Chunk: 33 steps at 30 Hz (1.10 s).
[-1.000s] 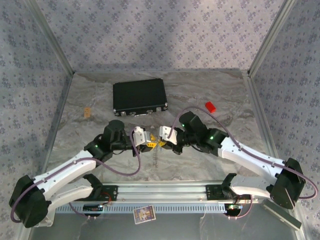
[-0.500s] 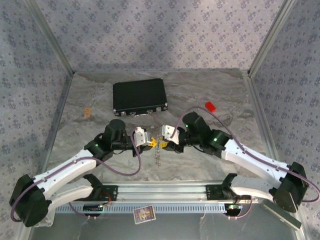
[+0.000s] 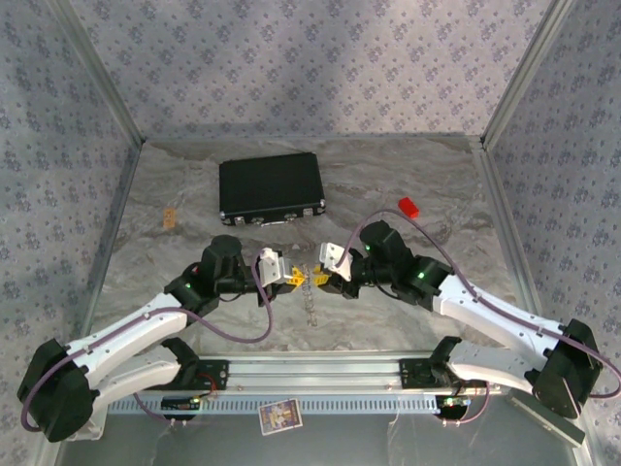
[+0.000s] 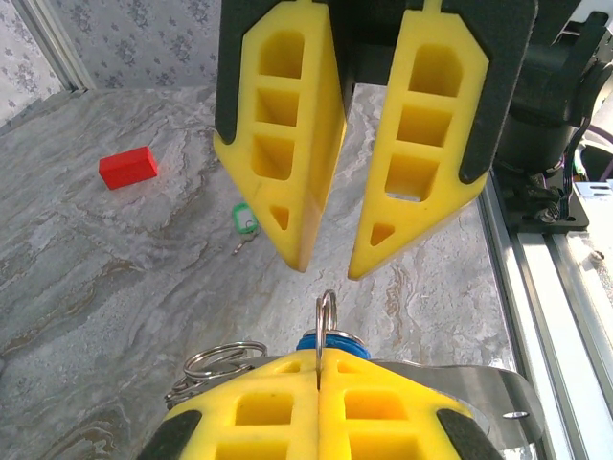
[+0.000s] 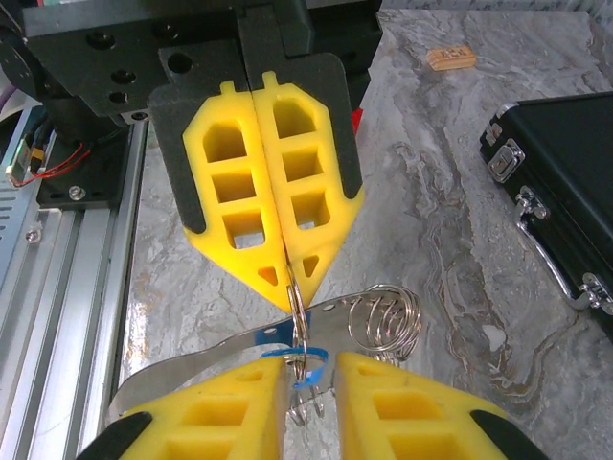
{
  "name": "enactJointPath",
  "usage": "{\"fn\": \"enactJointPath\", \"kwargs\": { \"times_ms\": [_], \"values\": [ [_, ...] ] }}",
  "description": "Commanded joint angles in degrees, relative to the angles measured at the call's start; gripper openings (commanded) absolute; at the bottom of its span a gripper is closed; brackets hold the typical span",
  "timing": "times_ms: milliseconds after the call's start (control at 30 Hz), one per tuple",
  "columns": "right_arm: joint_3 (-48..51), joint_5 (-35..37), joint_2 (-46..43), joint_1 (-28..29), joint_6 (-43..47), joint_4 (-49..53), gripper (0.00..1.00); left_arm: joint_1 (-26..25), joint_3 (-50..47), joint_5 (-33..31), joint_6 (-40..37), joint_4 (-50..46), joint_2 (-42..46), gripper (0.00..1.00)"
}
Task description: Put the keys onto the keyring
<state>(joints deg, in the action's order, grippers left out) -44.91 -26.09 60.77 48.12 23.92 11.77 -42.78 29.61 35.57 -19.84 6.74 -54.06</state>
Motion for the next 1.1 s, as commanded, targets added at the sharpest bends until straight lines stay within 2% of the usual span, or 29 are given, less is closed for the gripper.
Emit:
{"fn": "enactJointPath", "kwargs": {
  "times_ms": [0, 267, 533, 667, 1067],
  "values": [
    [-0.1, -1.6, 0.8, -0.3, -1.0, -0.8, 0.2, -0.2, 0.0, 2.2, 1.0, 3.9, 0.9, 0.0],
    [0.1, -2.3, 1.4, -0.4, -1.1, -0.7, 0.2, -0.2, -0.4, 2.3, 1.6, 4.8, 0.7, 0.0],
    [-0.5, -1.2, 1.5, -0.4, -0.7, -0.3, 0.04, -0.2, -0.5, 2.7, 1.6, 5.0, 1.0, 0.0],
    [-0.9, -0.3, 1.6, -0.6, -0.2, 0.3, 0.0, -0.2, -0.9, 3.0, 2.4, 6.6, 1.3, 0.0],
    [-0.1, -4.2, 4.5, -0.9, -1.9, -2.8, 0.02, -0.3, -2.0, 3.6, 4.1, 10.8, 1.1, 0.0]
  ]
}}
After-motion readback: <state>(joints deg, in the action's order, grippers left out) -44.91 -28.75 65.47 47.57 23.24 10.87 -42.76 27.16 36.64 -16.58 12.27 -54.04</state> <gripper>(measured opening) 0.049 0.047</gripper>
